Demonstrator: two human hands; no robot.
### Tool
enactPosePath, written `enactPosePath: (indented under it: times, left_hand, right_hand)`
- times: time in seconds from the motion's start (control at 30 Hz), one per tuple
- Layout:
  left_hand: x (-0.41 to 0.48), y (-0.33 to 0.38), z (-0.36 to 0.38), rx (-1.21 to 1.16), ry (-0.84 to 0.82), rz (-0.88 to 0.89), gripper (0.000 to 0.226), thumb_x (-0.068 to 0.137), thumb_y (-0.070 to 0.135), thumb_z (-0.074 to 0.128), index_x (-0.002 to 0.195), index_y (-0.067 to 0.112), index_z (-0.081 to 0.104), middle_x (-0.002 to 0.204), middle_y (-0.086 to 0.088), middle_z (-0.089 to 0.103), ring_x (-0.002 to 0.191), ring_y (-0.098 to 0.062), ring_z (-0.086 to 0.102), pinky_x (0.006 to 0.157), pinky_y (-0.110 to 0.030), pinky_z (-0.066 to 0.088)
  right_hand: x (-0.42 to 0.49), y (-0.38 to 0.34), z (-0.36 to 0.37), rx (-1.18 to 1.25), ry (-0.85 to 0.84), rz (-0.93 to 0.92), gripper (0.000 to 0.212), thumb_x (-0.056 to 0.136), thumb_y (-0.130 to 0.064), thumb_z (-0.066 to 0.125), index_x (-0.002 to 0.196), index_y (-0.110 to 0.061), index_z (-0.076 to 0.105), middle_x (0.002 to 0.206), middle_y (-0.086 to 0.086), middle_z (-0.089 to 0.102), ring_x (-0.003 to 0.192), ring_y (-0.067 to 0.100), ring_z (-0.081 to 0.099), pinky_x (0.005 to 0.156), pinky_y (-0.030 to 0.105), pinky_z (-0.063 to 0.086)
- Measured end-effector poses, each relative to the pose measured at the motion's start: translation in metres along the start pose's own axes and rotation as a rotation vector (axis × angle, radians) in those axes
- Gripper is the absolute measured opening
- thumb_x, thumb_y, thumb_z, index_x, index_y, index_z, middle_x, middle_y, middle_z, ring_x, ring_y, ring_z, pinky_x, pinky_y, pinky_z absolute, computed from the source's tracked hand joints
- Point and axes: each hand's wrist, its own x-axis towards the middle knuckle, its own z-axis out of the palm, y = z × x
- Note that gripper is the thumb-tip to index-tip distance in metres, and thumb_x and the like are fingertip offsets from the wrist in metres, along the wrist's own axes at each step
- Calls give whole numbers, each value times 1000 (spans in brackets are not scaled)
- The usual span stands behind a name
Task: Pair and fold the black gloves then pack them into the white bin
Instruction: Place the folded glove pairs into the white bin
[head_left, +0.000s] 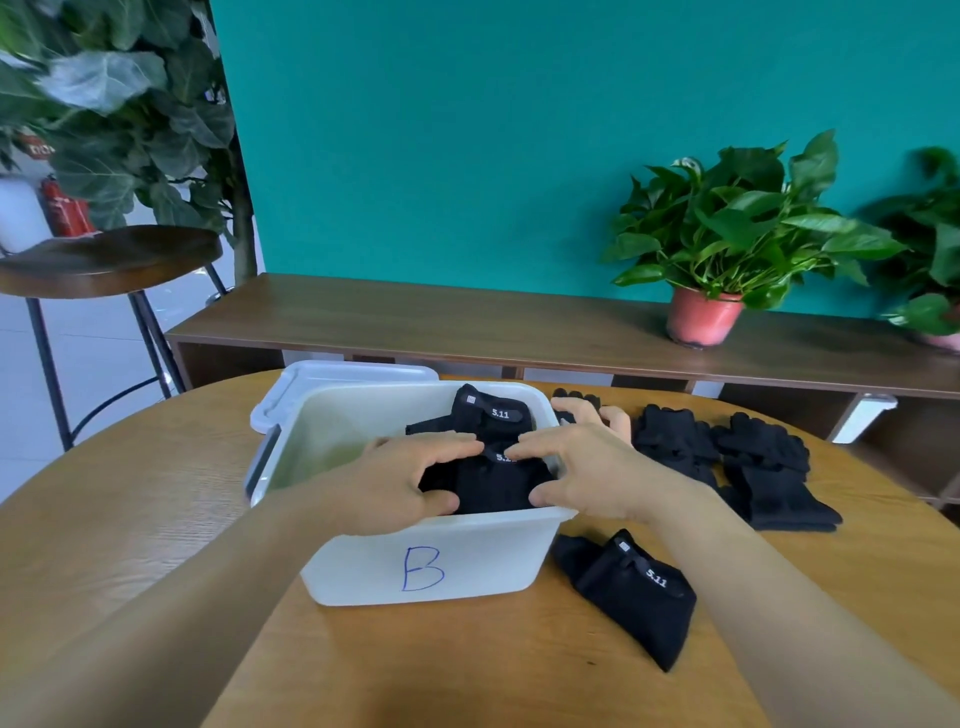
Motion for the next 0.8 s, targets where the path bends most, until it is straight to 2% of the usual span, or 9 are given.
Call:
enactPosePath:
  times: [0.13,0.27,0.43,0.57,0.67,0.73,0.8]
  left_hand:
    - [8,-4,0,93,-35,-2,62,94,23,64,146,44,37,148,34,26,144,6,17,122,-39,14]
    - [11,-6,3,105,-63,-15,62,95,24,64,146,45,36,143,38,23,141,11,16,123,-38,11]
    - [10,-6,3,97,-23,-2,62,92,22,67,144,45,41,152,28,31,144,6,18,122,-40,13]
    - [2,3,-1,-25,58,45,53,94,17,65,138,41,50,142,31,35,142,4,26,121,-40,19]
    - [-8,16,-7,-65,145,78,45,97,14,60,136,35,55,144,25,42,140,6,28,122,-37,17]
    - [-14,30,-8,-32,191,100,42,98,14,58,137,31,56,144,19,47,139,2,33,121,-31,20]
    - [-19,45,-3,-47,219,119,41,98,13,58,137,26,56,141,15,53,135,-3,42,114,-23,29]
  right_hand:
    - [9,6,8,-15,-40,17,49,85,-32,72,129,-45,57,124,-7,64,144,3,-2,113,47,-14]
    - [12,8,13,-8,-30,32,46,85,-31,73,128,-43,60,134,-9,58,145,4,-4,113,49,-17]
    - [9,7,13,-17,-9,39,45,86,-31,72,127,-44,60,138,-9,56,147,9,-1,113,50,-14]
    - [-3,2,14,24,86,24,39,94,-26,62,129,-43,59,137,-16,55,147,10,1,114,45,-7]
    - [-17,-1,15,17,166,16,36,98,-24,54,131,-39,59,147,-13,48,148,11,2,115,42,-3]
    - [-29,-1,13,26,226,10,35,99,-22,53,130,-35,60,147,-11,47,148,11,4,114,38,-1]
    - [-44,1,12,44,298,15,33,99,-21,53,128,-34,62,146,-11,49,147,10,8,113,35,1]
